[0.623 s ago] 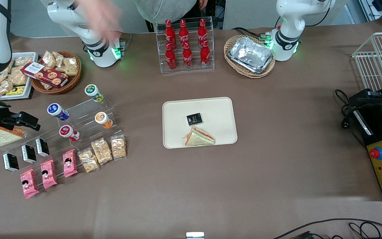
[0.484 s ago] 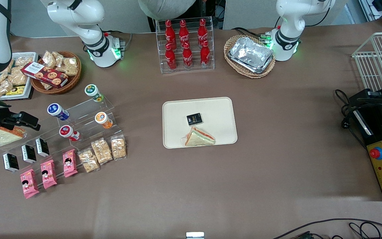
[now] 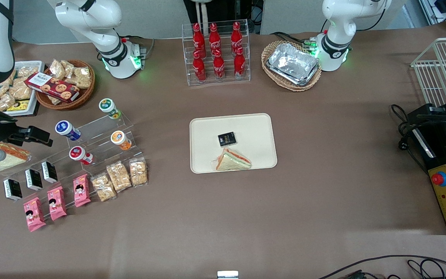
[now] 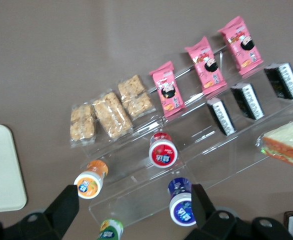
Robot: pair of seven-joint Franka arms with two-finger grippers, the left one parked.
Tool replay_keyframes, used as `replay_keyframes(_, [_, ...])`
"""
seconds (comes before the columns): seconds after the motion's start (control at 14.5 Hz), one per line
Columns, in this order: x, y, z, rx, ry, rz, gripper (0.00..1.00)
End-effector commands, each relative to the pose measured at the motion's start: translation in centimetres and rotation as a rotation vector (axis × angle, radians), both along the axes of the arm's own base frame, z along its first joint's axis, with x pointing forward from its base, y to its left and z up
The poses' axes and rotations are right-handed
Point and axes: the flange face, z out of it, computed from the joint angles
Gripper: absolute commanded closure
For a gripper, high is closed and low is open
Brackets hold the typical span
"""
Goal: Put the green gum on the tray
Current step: 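Move the right gripper over the acrylic rack toward the green gum bottle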
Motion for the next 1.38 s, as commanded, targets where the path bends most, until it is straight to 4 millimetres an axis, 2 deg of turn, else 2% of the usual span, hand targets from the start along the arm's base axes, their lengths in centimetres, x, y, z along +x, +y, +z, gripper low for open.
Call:
replay_keyframes(0.0, [-4.6, 2.2, -0.8, 0.028, -0.018, -0.019, 0.0])
replay_keyframes(0.28, [-11.3, 3.8, -3.3, 0.031, -0.077, -0.018, 0.0])
replay_keyframes(0.48, [-14.8, 4.6, -5.0, 0.027, -0.087, -0.032, 0.0])
replay_keyframes(0.76, [-17.1, 5.8, -6.3, 0.019, -0.075, -0.05, 0.0])
replay_keyframes(0.83, [-17.4, 6.5, -6.5, 0.011, -0.07, -0.052, 0.0])
replay_keyframes(1.11, [-17.6, 6.9, -6.9, 0.007, -0.058, -0.085, 0.0])
replay_keyframes(1.31, [-18.3, 8.0, -8.0, -0.01, -0.031, -0.062, 0.0])
